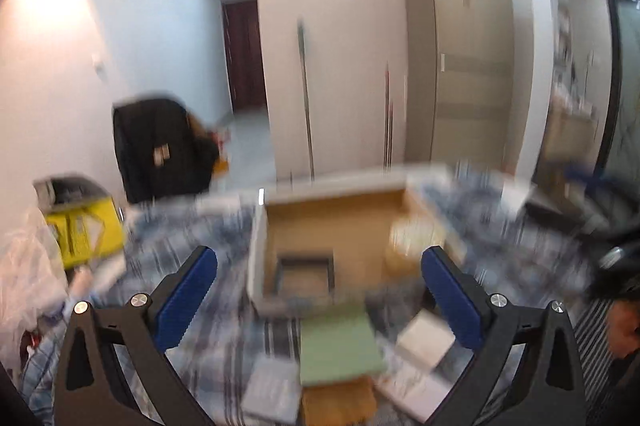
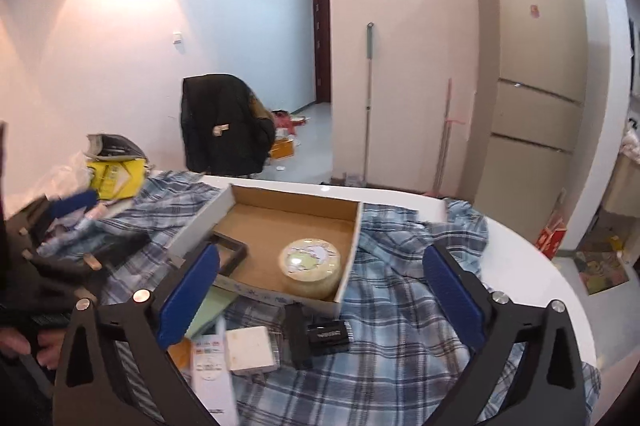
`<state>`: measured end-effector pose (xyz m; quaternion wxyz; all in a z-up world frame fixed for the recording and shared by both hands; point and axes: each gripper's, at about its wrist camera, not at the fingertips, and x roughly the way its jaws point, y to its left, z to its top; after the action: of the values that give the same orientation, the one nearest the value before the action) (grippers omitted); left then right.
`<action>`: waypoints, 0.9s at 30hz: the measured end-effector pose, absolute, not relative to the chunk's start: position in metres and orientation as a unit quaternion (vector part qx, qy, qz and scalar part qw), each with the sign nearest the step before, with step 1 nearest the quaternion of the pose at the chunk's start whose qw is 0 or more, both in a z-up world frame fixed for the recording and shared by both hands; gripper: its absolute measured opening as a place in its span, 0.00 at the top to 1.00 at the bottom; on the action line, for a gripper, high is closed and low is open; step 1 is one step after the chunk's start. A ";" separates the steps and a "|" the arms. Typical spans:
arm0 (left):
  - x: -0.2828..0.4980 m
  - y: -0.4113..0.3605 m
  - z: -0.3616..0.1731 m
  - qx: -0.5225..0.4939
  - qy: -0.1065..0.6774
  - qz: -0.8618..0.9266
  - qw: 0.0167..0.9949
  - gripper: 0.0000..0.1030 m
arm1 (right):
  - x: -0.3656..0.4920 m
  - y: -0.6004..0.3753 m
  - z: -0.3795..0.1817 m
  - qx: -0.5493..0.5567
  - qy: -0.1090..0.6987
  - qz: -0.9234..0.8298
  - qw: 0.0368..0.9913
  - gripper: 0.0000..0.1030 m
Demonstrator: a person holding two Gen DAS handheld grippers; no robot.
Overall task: Organize rigid objects
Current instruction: 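Grasp the light green pad with the left gripper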
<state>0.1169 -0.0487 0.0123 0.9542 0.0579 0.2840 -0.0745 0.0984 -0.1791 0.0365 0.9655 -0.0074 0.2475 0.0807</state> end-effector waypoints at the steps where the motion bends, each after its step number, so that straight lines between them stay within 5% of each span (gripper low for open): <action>1: 0.126 -0.051 0.001 0.064 0.311 -0.067 0.946 0.00 | 0.099 -0.180 0.033 -0.012 0.249 0.071 0.966 0.01; 6: 0.157 -0.048 -0.050 0.021 0.424 -0.080 0.902 0.00 | 0.108 -0.190 0.013 0.004 0.269 0.065 0.961 0.01; 23: 0.160 -0.047 -0.076 0.010 0.454 -0.089 0.887 0.02 | 0.123 -0.184 -0.021 -0.015 0.318 0.073 0.945 0.01; 27: 0.164 -0.047 -0.083 0.009 0.471 -0.092 0.877 0.09 | 0.124 -0.184 -0.022 -0.020 0.320 0.073 0.944 0.01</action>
<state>0.1642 -0.0466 -0.0825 0.8774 0.0085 0.4708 -0.0918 0.1241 -0.1836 -0.0219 0.9443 -0.0197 0.3201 0.0734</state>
